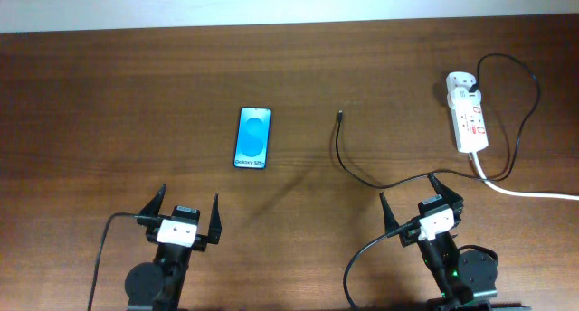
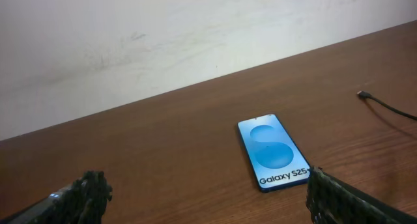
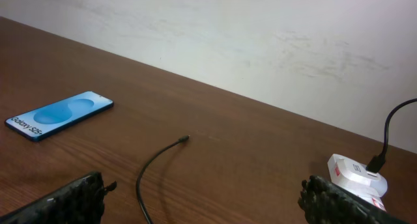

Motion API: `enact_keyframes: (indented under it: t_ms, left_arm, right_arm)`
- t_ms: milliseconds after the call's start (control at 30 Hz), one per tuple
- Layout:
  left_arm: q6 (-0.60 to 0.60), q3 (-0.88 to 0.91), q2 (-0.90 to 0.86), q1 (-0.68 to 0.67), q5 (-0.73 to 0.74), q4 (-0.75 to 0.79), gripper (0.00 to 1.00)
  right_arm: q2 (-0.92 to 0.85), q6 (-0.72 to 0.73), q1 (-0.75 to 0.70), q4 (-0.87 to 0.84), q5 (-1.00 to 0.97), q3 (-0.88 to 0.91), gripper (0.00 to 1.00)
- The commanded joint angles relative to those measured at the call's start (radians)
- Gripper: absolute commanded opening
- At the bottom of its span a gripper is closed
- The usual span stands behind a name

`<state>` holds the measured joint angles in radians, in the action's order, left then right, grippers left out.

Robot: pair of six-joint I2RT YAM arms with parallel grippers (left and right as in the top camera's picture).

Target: Plug charger to phone and switch on socket

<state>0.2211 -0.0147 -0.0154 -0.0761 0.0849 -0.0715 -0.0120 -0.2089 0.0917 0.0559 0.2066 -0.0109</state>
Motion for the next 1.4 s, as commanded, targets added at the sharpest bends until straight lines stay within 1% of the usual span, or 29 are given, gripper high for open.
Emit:
enact_keyframes:
  t_ms: [0,833,1000,1100,1200,1233,1267,1367]
  left_arm:
    - [0.012,0.006,0.008,-0.002,-0.011,-0.004,1.0]
    - [0.013,0.006,0.008,-0.002,-0.014,0.0,0.99]
    - [0.012,0.005,0.008,-0.002,0.058,0.037,0.99]
    - [0.012,0.005,0.008,-0.002,0.058,0.074,0.99]
    - [0.011,0.005,0.008,-0.002,0.08,0.071,0.99]
    - [-0.024,0.005,0.008,-0.002,0.093,0.071,0.99]
    - [-0.034,0.005,0.008,-0.002,0.095,0.071,0.99]
    - [-0.038,0.005,0.008,-0.002,0.095,0.071,0.99]
  right_arm:
    - [0.005,0.007,0.006,0.005,-0.002,0.005,0.98]
    - [0.005,0.008,0.006,0.005,-0.002,0.005,0.98]
    - [0.005,0.008,0.006,0.005,-0.002,0.005,0.98]
    - [0.005,0.007,0.006,0.005,-0.002,0.005,0.98]
    - [0.005,0.008,0.006,0.005,-0.002,0.005,0.98]
    - [0.005,0.007,0.006,0.005,-0.002,0.005,0.98]
    - [0.005,0.007,0.006,0.005,-0.002,0.005,0.98]
    - [0.005,0.007,0.006,0.005,-0.002,0.005,0.98]
